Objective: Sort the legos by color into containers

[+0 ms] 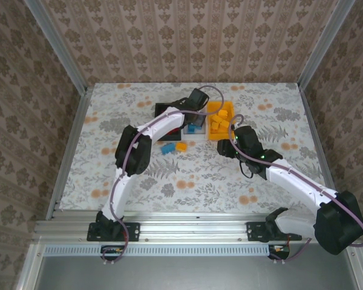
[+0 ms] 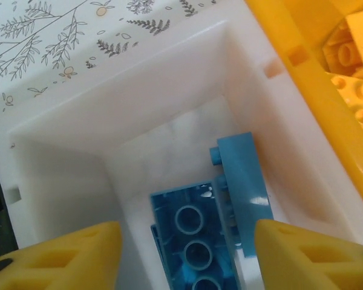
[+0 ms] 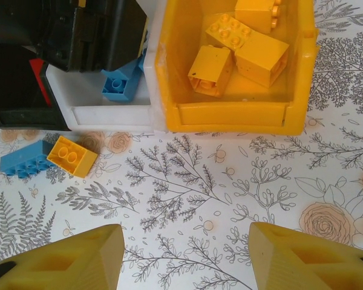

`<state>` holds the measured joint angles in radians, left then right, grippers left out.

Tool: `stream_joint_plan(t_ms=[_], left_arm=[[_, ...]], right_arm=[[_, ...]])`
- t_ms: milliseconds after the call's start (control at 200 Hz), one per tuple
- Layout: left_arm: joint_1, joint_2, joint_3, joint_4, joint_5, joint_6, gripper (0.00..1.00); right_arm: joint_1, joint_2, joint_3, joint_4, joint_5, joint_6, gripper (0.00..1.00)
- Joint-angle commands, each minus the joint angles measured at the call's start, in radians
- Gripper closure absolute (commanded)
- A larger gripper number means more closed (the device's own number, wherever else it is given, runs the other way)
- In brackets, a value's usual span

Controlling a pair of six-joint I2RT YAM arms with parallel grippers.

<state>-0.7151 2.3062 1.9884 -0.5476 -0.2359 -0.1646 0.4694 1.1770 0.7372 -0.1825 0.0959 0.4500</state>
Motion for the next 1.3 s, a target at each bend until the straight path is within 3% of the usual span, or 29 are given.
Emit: stream_joint_plan(t_ms=[0,155,305,420,565,745,1025,1300], left_arm=[[-0.011,-0.094,-0.041,-0.011,-0.021,0.009,0.36],[-0.018,-0.288,-0.274,0.097,-0.046,0.014,0.37],[0.004,-0.520,-0.585,0.217,0.015,0.015,0.38],[0.018,-0.604,-0.762,0.265,0.063,0.047,0.37],[0.046,-0.588,-0.832,0.259,0.076,0.042,0.37],[0.089,-0.585,-0.915,0.343,0.177,-0.013,0.38],[0.089,-0.568,-0.969,0.385,0.134,-0.013,0.38],[0.078,-0.594,-1.022,0.382,0.130,-0.039,0.45]], right_arm=[[0.003,-0.011,-0.015,0.004,-0.013,0.014,0.42],[0.006,-0.015,-0.014,0.000,-0.015,0.006,0.42],[0.015,-0.010,-0.015,0.009,-0.012,0.003,0.42],[0.029,0.001,-0.007,0.015,-0.011,0.000,0.42],[0.039,0.009,-0.002,0.011,-0.007,-0.004,0.42],[0.042,0.006,-0.002,-0.002,0.004,-0.009,0.42],[0.041,0.025,0.008,0.002,-0.001,-0.011,0.42],[0.043,0.035,0.007,0.008,0.002,-0.009,0.42]])
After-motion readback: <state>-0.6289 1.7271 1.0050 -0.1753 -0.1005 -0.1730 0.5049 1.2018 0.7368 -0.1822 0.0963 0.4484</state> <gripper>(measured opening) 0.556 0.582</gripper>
